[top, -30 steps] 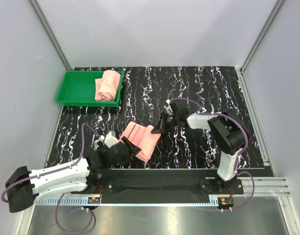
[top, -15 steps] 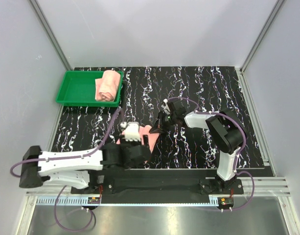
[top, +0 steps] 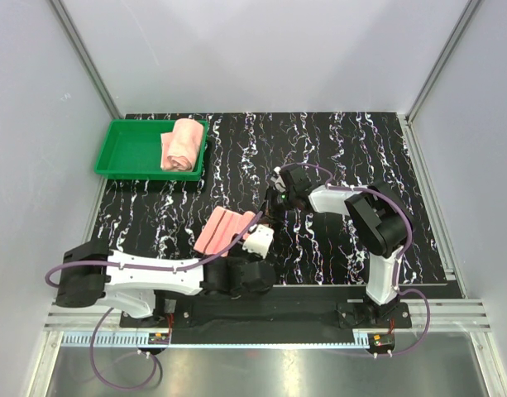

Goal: Roll the towels
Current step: Roll the towel

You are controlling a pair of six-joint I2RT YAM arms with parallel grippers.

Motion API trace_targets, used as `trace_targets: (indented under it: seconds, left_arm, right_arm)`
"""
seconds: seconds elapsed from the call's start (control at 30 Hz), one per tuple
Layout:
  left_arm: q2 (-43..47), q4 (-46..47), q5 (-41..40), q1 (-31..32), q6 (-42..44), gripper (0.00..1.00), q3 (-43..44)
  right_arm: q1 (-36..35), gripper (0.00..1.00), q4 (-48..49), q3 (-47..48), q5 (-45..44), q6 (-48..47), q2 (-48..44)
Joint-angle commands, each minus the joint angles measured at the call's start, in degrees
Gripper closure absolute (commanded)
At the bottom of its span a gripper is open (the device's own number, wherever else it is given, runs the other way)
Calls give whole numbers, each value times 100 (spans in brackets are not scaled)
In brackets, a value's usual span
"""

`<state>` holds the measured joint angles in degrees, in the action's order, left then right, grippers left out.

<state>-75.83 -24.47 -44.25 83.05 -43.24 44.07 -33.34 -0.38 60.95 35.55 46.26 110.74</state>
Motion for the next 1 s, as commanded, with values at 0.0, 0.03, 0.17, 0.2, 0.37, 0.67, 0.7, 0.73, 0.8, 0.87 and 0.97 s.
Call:
trace_targets:
  seconds: [0.0, 0.03, 0.17, 0.2, 0.37, 0.67, 0.7, 0.73, 0.8, 0.87, 0.97]
  left_arm:
    - [-290, 522, 127, 54, 325, 25, 31]
    - [-370, 513, 127, 45, 291, 25, 40]
    - [-591, 259, 57, 36, -140, 21, -91]
    - [-591, 215, 39, 36, -332, 20, -144]
    - [-327, 82, -40, -104, -650, 17, -575]
    - [-361, 443, 531, -438, -387, 16, -1023]
    - [-406, 478, 601, -447, -369, 16, -1015]
    - [-467, 513, 610, -447, -360, 16, -989]
    - [-659, 540, 645, -465, -351, 18, -927]
    - [-783, 548, 654, -482, -351, 23, -883]
    - [-986, 557, 655, -500, -369, 32, -830]
  right_arm:
    - [-67, 100, -216, 172, -110, -161, 141]
    - [-67, 100, -243, 189, -110, -170, 150]
    - [-67, 100, -313, 233, -119, -179, 176]
    - [-67, 100, -322, 242, -119, -179, 176]
    - [-67, 100, -375, 260, -110, -205, 203]
    - [-67, 100, -577, 417, -127, -302, 246]
    - [-67, 100, -612, 444, -127, -311, 273]
    - [-67, 100, -638, 470, -119, -328, 290]
    - [-67, 100, -717, 541, -110, -363, 334]
    - [-67, 100, -744, 576, -110, -390, 343]
    - [-58, 100, -840, 585, -101, -442, 352]
